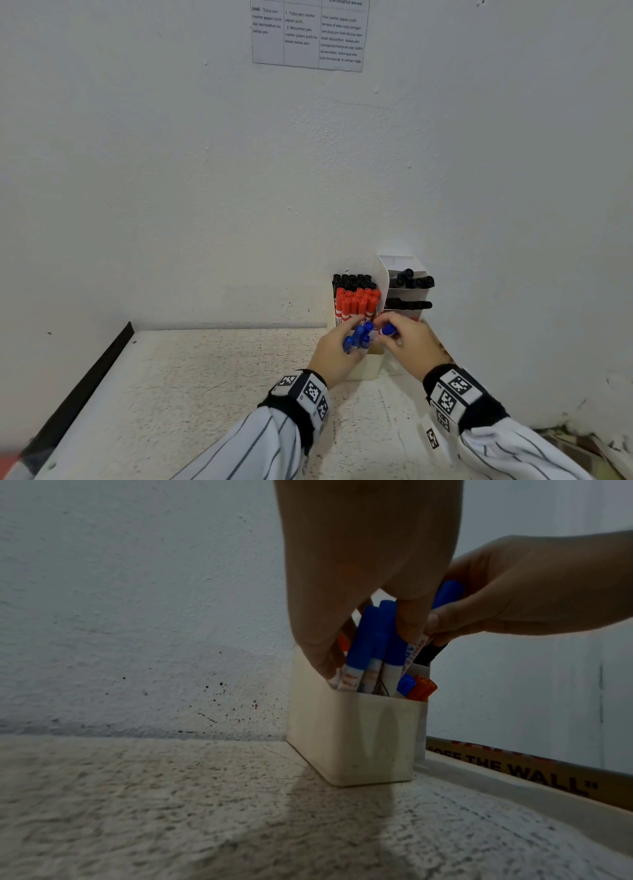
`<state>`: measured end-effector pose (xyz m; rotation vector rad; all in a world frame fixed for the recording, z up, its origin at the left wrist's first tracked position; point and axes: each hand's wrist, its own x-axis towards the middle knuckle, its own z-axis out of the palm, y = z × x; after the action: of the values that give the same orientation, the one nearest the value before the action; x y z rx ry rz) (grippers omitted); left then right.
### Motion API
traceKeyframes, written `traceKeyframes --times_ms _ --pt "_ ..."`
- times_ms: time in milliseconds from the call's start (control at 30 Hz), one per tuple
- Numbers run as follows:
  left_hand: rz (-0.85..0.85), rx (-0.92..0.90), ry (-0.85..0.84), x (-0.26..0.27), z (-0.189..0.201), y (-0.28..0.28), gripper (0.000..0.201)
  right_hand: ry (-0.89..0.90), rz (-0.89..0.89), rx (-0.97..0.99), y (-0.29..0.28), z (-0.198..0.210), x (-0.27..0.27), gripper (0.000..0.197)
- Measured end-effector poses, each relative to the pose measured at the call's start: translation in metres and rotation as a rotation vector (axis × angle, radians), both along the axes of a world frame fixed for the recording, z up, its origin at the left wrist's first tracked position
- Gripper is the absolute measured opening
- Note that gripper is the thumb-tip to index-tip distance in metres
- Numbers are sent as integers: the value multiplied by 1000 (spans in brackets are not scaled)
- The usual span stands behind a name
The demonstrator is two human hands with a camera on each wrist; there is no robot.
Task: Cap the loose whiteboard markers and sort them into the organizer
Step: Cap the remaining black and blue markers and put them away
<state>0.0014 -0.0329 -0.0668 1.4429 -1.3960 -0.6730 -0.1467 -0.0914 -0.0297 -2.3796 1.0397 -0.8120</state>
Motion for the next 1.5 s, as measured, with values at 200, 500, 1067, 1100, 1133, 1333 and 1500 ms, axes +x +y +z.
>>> traceKeyframes --times_ms 200,500,1067,1100,1133,1333,1500 --pt "87 -1 3 3 -5 -4 29 -35 49 194 3 -11 19 79" --pt "95 -44 -72 9 -2 1 39 70 111 112 -10 -19 11 33" --pt "89 106 -131 2 -10 9 52 79 -467 -311 -30 24 -1 47" --pt "85 115 -124 2 -11 9 53 170 -462 -273 -35 29 -1 50" --pt "80 123 -125 2 -11 9 53 246 -452 -243 -39 32 -2 53" --pt "69 137 -146 4 -12 8 54 444 -489 -279 -53 45 2 53" --pt "68 132 -149 5 -15 6 53 355 -512 -386 -57 42 7 28"
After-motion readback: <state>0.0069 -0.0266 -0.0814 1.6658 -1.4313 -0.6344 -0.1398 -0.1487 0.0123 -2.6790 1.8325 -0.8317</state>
